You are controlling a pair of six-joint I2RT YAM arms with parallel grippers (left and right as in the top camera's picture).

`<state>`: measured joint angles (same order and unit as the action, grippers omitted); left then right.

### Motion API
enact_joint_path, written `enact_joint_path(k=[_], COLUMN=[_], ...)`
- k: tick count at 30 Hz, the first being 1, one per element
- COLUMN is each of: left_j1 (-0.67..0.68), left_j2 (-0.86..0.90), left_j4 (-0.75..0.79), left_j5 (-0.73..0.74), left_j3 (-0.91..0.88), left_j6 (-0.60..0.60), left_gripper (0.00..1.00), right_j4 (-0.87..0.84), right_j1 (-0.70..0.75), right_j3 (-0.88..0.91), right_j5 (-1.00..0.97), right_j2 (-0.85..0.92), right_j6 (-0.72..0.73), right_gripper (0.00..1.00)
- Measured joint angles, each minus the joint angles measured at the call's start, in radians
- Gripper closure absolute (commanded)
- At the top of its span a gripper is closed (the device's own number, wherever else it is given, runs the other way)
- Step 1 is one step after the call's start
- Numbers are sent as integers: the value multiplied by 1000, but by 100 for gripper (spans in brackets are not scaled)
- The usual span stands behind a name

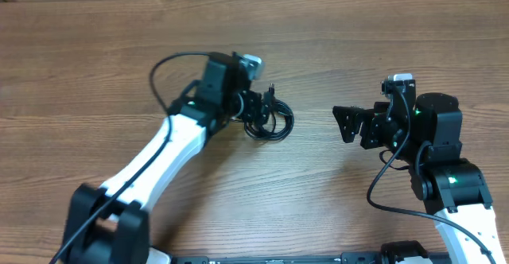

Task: Untangle cables
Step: 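Reach the left gripper to the coiled black cables and grasp a strand, then lift the grasped cable strand up and away with the left gripper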

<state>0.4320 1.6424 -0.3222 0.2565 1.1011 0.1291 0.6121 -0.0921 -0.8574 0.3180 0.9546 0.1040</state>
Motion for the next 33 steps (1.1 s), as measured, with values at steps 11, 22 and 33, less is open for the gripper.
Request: enact_joint_path(k=[11,22,33], left_j1=[14,20,20], left_j2=[175,177,-5], left_j4=[-14,-43,-42], left_j5=[-10,57,274], left_j3=[0,14,365], left_j6=[13,29,102], left_gripper=[64,96,96], right_j4=[2,1,-10], right_j1=[0,0,0], right_j3=[0,0,0], right_j5=[0,1,100], right_j2=[0,29,150], right_j6=[0,0,0], right_gripper=[0,0,0])
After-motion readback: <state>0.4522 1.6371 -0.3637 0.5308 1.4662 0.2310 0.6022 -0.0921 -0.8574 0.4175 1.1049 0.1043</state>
